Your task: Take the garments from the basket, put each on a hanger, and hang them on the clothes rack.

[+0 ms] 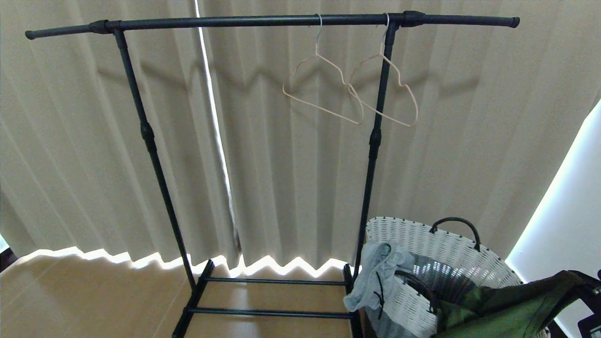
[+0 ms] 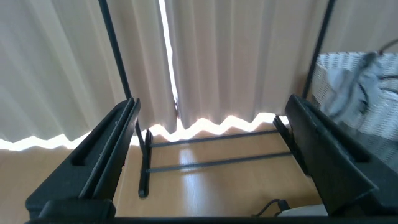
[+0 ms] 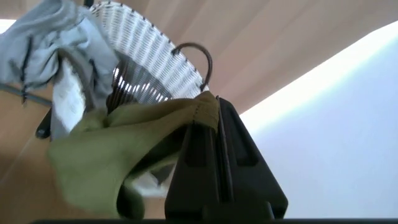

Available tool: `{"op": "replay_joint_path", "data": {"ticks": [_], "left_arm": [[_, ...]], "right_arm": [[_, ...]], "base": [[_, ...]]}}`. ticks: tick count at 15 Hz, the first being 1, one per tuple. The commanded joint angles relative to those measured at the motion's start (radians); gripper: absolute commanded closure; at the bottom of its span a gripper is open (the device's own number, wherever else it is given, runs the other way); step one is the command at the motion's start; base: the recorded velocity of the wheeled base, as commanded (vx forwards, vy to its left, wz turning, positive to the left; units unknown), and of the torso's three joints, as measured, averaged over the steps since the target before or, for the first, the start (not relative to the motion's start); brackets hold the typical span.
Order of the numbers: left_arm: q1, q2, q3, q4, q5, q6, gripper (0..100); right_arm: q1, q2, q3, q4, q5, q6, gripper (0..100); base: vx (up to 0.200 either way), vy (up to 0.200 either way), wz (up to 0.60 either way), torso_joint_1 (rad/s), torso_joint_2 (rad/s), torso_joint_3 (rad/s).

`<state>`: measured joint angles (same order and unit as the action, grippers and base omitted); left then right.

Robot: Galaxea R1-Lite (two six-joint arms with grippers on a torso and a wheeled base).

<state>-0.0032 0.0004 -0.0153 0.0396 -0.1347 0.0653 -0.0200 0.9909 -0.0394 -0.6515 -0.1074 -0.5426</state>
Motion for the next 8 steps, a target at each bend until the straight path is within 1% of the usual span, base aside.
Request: {"op": "replay_joint_path", "data": {"ticks": [1,3,8], "left_arm": [[0.0,0.0,0.0,0.0,-0.002,-0.001,0],[0.0,0.0,0.0,0.0,0.0,-0.001,0],[0.0,0.0,0.0,0.0,0.0,-0.001,0]], "right_arm": [[0.0,-0.017,0.001,-0.002,0.0,0.0,100],[0.0,-0.017,0.003,-0.002,0.0,0.0,100],[0.005,-0.017,0.006,-0.002,0.0,-0.002,100]], "base": [[-0.2,0.0,0.0,0.002,0.0,0.002],[-0.2,0.0,0.0,0.0,0.0,0.0],[0.0,0.0,0.0,0.0,0.0,0.0]]}}
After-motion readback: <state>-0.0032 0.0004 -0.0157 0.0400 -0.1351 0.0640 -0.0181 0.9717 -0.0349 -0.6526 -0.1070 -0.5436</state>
